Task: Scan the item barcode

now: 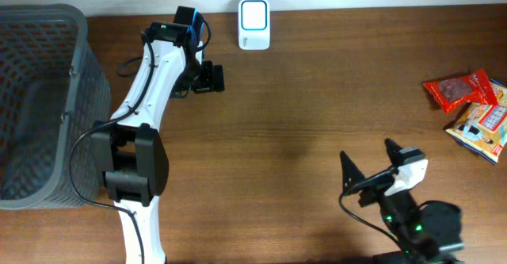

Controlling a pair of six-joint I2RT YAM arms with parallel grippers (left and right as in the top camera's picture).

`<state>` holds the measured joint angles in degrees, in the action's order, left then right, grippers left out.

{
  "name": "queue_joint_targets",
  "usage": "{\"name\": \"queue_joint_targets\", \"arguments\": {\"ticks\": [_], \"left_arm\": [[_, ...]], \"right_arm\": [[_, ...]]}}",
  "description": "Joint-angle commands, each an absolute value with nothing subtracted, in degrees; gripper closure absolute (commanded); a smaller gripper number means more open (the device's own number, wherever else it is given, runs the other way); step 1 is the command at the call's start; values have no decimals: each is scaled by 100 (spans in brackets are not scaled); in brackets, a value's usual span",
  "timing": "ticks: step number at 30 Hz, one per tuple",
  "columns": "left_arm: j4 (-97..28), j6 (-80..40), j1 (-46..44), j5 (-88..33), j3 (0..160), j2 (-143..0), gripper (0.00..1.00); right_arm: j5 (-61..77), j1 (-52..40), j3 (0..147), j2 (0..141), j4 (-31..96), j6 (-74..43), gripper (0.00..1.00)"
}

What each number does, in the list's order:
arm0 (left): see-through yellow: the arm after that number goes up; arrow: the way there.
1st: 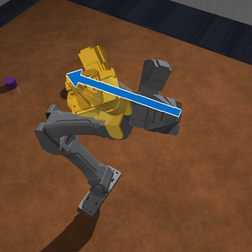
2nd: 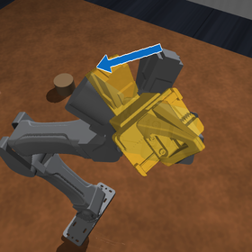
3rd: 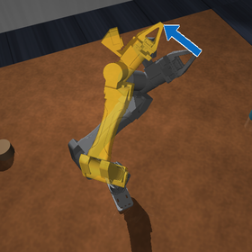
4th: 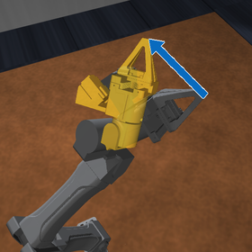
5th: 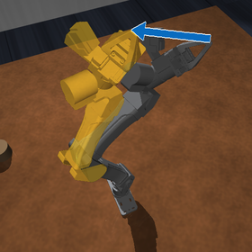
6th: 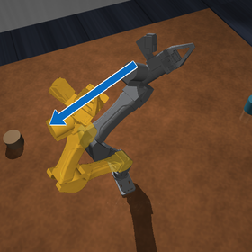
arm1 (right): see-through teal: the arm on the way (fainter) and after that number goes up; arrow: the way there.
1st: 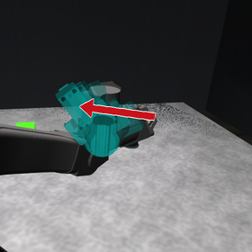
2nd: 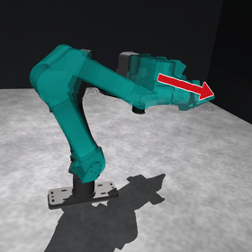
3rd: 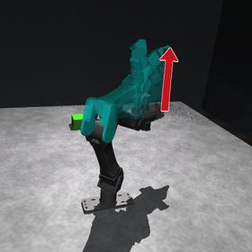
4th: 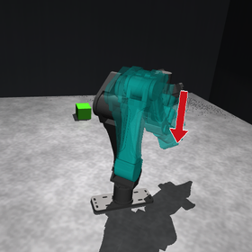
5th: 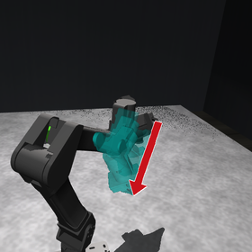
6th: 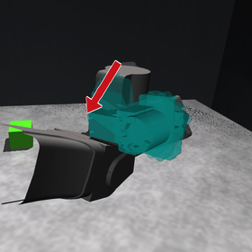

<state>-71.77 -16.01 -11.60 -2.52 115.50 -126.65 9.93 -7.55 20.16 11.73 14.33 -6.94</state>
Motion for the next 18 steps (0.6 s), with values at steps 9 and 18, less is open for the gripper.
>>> {"name": "queue_joint_targets", "arguments": {"ticks": [9,18], "left_arm": [[-7185,-1592,-1160,-209,11537,-12643,1],[-7185,-1594,-1160,-209,11537,-12643,1]], "right_arm": [[-75,-775,32,14,187,-626,1],[-211,-473,32,19,456,-622,1]]}}
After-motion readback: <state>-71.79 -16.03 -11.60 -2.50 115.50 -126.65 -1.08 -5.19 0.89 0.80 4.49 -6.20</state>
